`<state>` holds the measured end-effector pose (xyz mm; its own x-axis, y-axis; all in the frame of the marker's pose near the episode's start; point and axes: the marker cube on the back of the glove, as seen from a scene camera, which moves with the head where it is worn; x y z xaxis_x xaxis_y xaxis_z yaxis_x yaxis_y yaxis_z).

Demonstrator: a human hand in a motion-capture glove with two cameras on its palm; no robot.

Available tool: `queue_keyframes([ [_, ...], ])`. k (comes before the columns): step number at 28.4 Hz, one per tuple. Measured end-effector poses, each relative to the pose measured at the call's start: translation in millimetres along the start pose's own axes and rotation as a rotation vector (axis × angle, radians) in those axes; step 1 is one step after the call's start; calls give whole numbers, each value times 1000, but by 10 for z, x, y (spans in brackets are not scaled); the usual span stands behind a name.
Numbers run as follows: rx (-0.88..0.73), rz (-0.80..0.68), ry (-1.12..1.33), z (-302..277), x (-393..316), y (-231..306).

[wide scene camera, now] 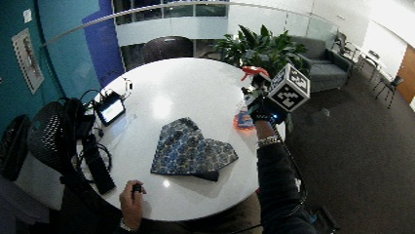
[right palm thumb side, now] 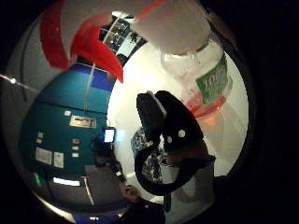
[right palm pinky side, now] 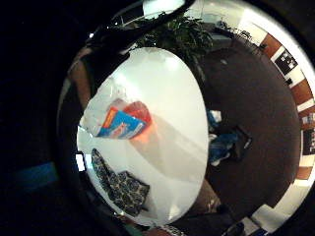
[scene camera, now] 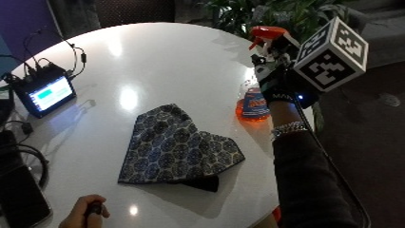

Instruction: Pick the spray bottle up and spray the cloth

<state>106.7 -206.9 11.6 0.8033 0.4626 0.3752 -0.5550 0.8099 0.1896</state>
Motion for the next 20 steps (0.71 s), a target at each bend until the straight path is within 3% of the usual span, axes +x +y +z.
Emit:
queue_keyframes([
  [6, 91, -17, -278, 61, -2, -125],
  [14, 92, 13, -572, 112, -34, -278],
  [20, 202, -22, -629, 143, -1, -387],
])
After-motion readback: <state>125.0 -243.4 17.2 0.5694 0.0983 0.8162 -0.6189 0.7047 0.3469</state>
